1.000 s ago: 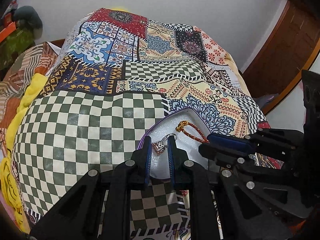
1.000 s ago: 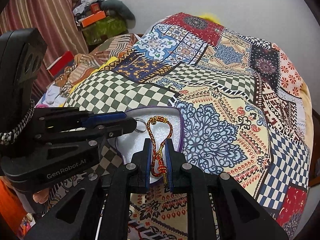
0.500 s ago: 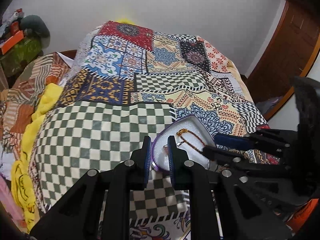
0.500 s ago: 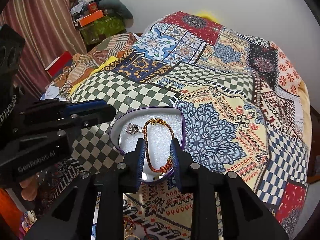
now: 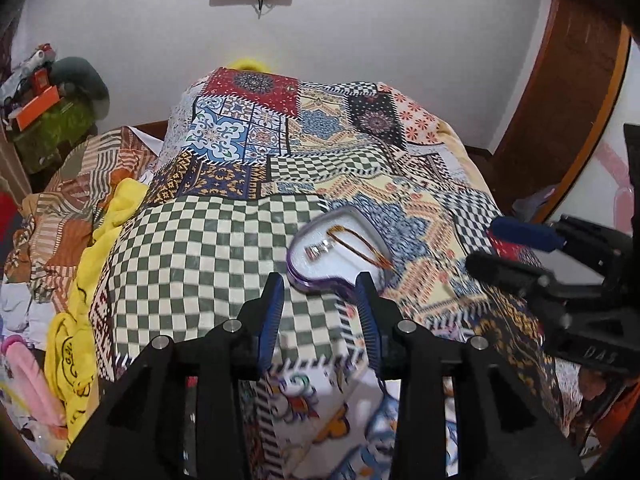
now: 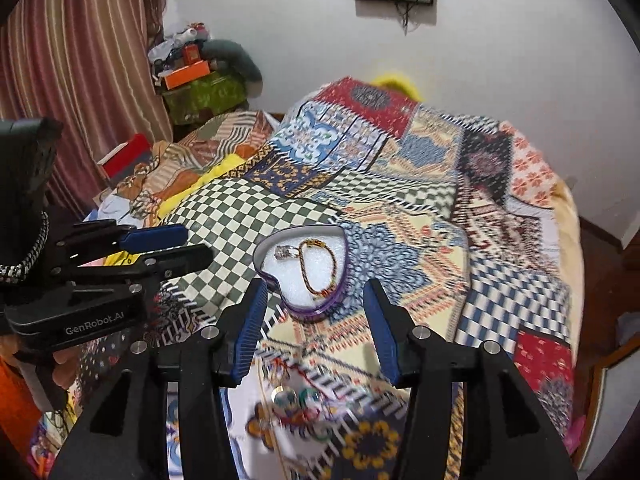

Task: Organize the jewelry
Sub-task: 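Lower both items into the tin and open both tools, then grasp a silver ring with the right tool while the left tool grasps a silver earring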

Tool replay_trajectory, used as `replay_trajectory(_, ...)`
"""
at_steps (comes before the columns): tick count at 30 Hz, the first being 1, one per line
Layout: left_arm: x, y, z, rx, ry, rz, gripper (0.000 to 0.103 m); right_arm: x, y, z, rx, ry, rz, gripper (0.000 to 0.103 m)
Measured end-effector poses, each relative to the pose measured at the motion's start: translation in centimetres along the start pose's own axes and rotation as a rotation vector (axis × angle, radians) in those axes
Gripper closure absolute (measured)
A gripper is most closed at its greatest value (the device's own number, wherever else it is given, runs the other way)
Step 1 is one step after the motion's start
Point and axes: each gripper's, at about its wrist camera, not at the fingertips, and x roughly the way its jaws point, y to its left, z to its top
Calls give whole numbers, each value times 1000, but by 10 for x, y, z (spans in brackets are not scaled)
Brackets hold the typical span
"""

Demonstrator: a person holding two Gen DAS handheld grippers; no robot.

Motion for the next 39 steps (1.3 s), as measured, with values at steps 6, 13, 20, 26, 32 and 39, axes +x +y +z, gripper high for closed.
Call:
replay_trajectory(6,-12,-21,-25,39,19,2,65,-20,1,-22,-4,-21,-43,57)
replay_trajectory(13,-13,-49,-57,93,53,-9,65,-27,1,-53,-31,2,-86,57)
replay_trajectory(20,0,-71,-77,133,101,-55,65,-27,-11,-77,0,26,-84,57)
replay_trajectory(26,18,-87,-86,169,127,-63,65,-17,-19,-89,15,68,-76,57)
replay_trajectory(32,28,-91,-87,187,106,-84,65,-7,-23,-92,10,92,-49,57)
replay_trajectory(39,32,-92,-89,212,85,-113,80,4,-23,-88,-5,102,-11,57)
